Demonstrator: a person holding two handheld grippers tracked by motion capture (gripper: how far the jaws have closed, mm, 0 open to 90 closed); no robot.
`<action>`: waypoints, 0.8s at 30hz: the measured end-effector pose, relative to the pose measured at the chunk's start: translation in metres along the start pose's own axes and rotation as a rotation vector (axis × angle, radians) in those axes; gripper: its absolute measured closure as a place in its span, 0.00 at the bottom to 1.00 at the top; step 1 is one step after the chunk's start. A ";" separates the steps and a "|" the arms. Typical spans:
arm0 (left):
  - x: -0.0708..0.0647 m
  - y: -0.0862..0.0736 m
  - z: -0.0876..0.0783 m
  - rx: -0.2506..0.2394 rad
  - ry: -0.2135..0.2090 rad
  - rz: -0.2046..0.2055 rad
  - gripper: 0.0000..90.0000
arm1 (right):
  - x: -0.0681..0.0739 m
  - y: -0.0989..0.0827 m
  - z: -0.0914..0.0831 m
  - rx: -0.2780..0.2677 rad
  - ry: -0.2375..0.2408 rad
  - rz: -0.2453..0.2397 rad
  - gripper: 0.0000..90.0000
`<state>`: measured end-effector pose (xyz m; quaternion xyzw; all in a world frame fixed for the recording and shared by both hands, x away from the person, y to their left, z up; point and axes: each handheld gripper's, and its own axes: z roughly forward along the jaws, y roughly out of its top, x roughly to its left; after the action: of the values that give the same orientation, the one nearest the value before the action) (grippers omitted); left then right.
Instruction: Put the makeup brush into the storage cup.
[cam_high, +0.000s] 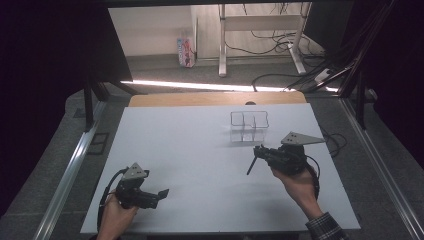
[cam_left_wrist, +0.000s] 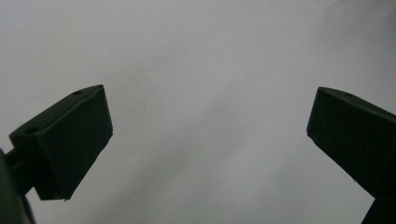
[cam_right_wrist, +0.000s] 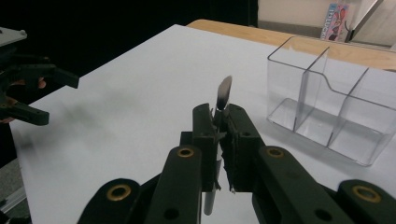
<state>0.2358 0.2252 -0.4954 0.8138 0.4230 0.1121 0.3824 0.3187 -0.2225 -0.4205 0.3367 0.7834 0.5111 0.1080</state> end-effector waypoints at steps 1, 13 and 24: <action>0.001 -0.001 -0.001 -0.001 0.002 -0.003 0.01 | -0.002 0.001 -0.001 -0.001 -0.005 0.002 0.93; 0.007 -0.010 -0.011 -0.017 0.010 -0.039 0.01 | -0.019 0.010 -0.002 -0.023 -0.031 0.023 0.93; 0.009 -0.015 -0.018 -0.031 0.039 -0.044 0.01 | -0.030 0.024 0.005 -0.037 -0.018 0.034 0.93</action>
<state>0.2231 0.2471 -0.4957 0.7958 0.4465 0.1259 0.3892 0.3538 -0.2324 -0.4068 0.3526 0.7670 0.5242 0.1123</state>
